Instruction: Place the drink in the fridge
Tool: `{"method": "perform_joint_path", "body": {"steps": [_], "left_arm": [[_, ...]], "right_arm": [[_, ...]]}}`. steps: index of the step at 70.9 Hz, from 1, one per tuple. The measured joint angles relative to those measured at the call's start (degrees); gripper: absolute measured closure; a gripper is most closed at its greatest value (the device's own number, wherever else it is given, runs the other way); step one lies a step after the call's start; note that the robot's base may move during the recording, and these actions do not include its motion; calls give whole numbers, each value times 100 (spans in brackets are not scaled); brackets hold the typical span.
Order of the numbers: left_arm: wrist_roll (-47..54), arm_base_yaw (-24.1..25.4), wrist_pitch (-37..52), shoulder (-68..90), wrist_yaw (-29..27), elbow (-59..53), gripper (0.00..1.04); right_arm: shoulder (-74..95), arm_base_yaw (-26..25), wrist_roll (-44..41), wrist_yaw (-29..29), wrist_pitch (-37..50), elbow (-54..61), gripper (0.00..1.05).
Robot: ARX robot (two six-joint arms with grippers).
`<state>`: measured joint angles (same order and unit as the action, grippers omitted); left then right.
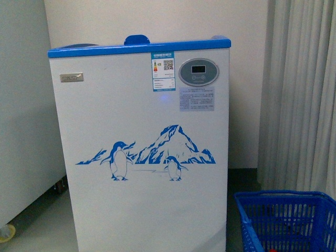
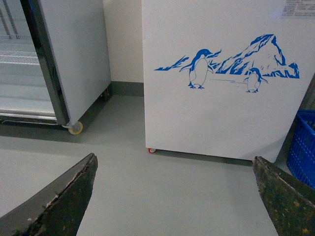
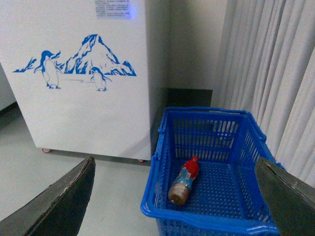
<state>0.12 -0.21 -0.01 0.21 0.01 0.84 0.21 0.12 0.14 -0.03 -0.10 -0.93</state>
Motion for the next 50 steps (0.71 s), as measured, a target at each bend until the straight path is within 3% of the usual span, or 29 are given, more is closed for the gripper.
{"method": "perform_joint_path", "body": {"steps": [50], "left_arm": [[0, 0, 0, 0, 0, -2, 8]], "right_arm": [[0, 0, 0, 0, 0, 0, 8]]}}
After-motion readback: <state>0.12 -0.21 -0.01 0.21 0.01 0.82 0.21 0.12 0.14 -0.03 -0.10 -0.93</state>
